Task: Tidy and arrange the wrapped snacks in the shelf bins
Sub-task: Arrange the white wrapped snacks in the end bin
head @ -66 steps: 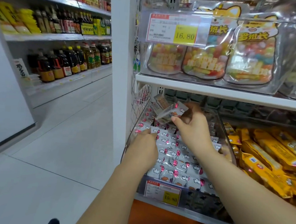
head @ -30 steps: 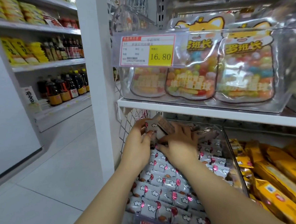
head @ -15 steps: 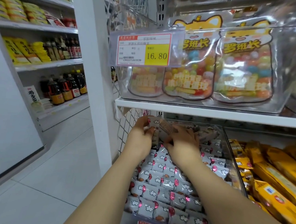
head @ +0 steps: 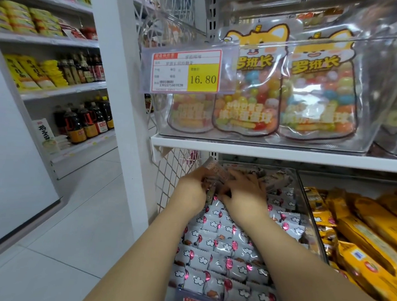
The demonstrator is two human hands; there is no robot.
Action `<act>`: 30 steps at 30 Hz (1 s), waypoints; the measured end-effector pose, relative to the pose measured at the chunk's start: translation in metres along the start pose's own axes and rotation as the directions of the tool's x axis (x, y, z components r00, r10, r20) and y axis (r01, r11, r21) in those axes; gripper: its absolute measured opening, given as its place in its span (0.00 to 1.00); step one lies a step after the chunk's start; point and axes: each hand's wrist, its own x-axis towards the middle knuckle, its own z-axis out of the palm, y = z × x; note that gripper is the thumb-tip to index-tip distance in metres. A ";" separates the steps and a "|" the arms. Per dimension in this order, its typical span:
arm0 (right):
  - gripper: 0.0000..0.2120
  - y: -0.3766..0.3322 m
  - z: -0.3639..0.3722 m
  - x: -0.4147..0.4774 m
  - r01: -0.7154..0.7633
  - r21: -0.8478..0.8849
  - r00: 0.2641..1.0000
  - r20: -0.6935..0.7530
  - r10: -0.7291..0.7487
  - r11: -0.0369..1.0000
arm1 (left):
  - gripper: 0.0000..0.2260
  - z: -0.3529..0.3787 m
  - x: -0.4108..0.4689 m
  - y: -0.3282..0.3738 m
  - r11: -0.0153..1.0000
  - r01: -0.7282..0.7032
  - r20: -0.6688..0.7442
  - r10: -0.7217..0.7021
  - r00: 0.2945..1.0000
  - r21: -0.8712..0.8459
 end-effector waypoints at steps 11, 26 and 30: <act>0.06 -0.002 -0.006 -0.005 0.015 0.009 1.000 0.015 -0.015 1.000 | 0.15 -0.015 -0.007 0.007 0.851 -0.050 0.216 -0.075 0.974 0.523; 0.18 0.018 -0.062 -0.053 0.095 -0.143 0.976 0.209 -0.064 0.985 | 0.20 -0.002 -0.039 0.003 0.875 -0.175 0.355 0.004 0.935 0.451; 0.13 0.031 -0.079 -0.071 0.116 -0.291 0.978 0.199 -0.058 0.950 | 0.22 0.003 -0.045 0.005 0.840 -0.138 0.366 -0.076 0.927 0.525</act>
